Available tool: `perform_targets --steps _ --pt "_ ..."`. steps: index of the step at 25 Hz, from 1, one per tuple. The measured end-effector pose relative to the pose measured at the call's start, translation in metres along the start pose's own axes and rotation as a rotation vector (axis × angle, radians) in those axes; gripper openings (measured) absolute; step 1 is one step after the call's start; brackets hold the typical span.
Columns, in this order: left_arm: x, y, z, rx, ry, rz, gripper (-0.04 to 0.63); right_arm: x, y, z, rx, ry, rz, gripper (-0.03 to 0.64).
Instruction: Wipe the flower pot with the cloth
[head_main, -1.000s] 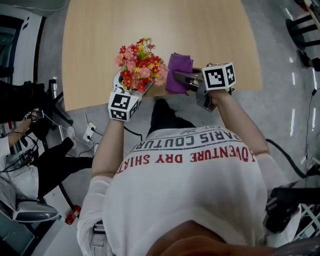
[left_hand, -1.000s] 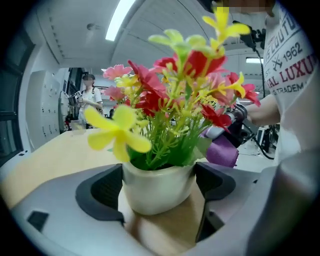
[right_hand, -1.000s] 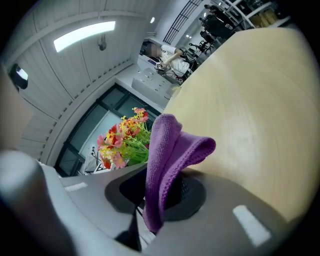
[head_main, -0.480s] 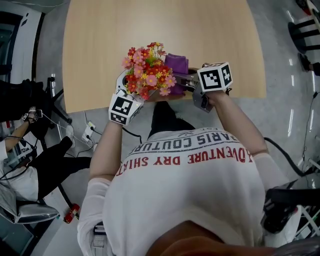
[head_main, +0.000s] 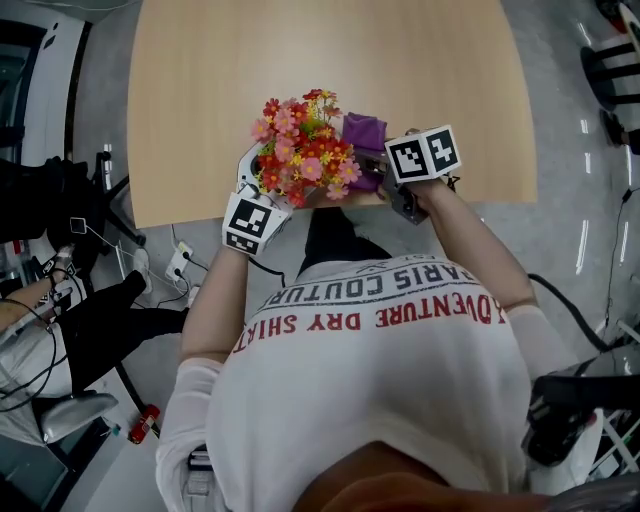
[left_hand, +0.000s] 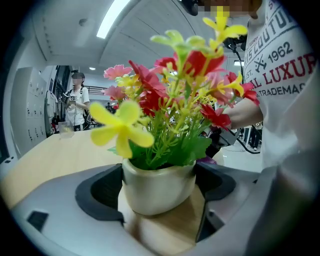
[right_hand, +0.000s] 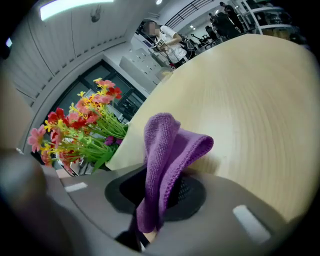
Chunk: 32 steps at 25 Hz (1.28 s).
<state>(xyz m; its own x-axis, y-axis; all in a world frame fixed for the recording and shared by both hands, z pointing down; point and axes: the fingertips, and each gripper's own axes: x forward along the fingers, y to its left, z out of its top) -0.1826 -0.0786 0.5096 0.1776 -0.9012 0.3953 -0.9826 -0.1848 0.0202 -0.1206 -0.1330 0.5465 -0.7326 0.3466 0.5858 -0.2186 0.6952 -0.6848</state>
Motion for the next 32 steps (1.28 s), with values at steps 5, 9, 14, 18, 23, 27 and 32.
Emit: perform_targets --steps 5,9,14,18,23,27,32 --pt "0.002 0.000 0.001 -0.002 -0.002 0.001 0.456 -0.001 -0.005 0.000 0.000 0.010 -0.028 0.060" --pt "0.002 0.000 -0.002 -0.023 0.002 0.047 0.455 -0.010 -0.005 -0.001 0.015 -0.024 -0.019 0.060" --pt "-0.004 0.000 -0.004 -0.100 -0.026 0.131 0.456 -0.023 -0.004 -0.007 0.018 -0.057 -0.003 0.060" --pt "-0.014 -0.005 0.001 -0.147 -0.059 0.252 0.477 -0.046 -0.003 -0.016 0.026 -0.080 0.004 0.060" --pt "-0.021 -0.018 -0.002 -0.238 -0.081 0.424 0.511 -0.070 0.007 -0.026 0.018 -0.103 0.000 0.060" --pt "-0.008 -0.020 -0.007 -0.275 -0.078 0.540 0.526 -0.077 0.004 -0.037 0.025 -0.119 -0.003 0.060" --pt "0.004 -0.003 -0.014 -0.268 -0.049 0.648 0.526 -0.075 -0.007 -0.042 0.046 -0.137 -0.004 0.060"
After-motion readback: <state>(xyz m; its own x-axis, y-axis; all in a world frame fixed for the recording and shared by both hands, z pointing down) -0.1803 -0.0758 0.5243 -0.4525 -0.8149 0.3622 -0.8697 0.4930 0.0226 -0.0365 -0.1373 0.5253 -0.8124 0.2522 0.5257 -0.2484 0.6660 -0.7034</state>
